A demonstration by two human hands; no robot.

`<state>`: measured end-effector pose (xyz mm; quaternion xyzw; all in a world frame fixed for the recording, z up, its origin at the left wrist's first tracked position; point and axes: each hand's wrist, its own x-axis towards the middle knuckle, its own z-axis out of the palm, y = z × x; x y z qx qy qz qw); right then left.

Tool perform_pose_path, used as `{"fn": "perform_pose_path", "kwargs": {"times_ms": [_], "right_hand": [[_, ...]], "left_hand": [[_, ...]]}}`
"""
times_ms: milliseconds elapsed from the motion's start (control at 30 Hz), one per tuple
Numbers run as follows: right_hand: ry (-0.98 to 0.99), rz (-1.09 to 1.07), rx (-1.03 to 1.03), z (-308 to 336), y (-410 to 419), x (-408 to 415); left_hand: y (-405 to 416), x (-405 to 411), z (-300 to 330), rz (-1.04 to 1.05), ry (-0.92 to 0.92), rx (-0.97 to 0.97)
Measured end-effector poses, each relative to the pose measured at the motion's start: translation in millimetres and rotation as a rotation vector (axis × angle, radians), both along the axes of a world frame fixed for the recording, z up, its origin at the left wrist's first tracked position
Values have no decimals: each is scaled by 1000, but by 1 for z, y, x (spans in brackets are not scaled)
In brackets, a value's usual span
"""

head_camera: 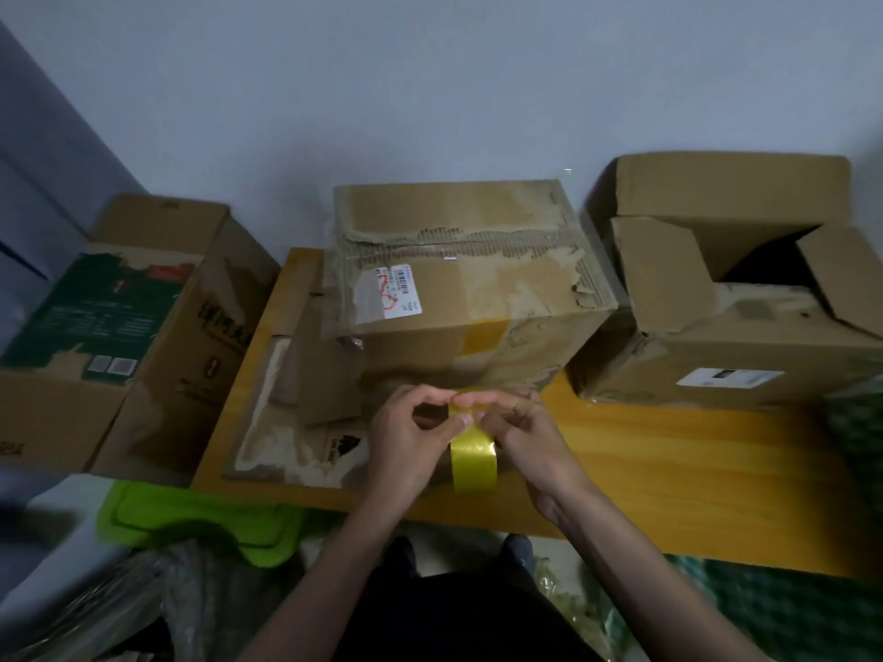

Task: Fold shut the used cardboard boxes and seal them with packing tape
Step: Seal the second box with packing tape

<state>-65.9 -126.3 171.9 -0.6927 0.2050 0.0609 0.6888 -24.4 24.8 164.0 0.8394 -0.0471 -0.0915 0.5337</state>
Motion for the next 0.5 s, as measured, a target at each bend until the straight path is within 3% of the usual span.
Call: {"fn": "perform_pose_path", "kwargs": {"times_ms": [167,500], "right_hand": [[-51,-57,-21,3,-33,-10],[-67,-143,-3,11,-89,-25]], "left_hand": [[-36,-3,8,-27,20,9],[-101,-23,16,-45,-108,38]]}}
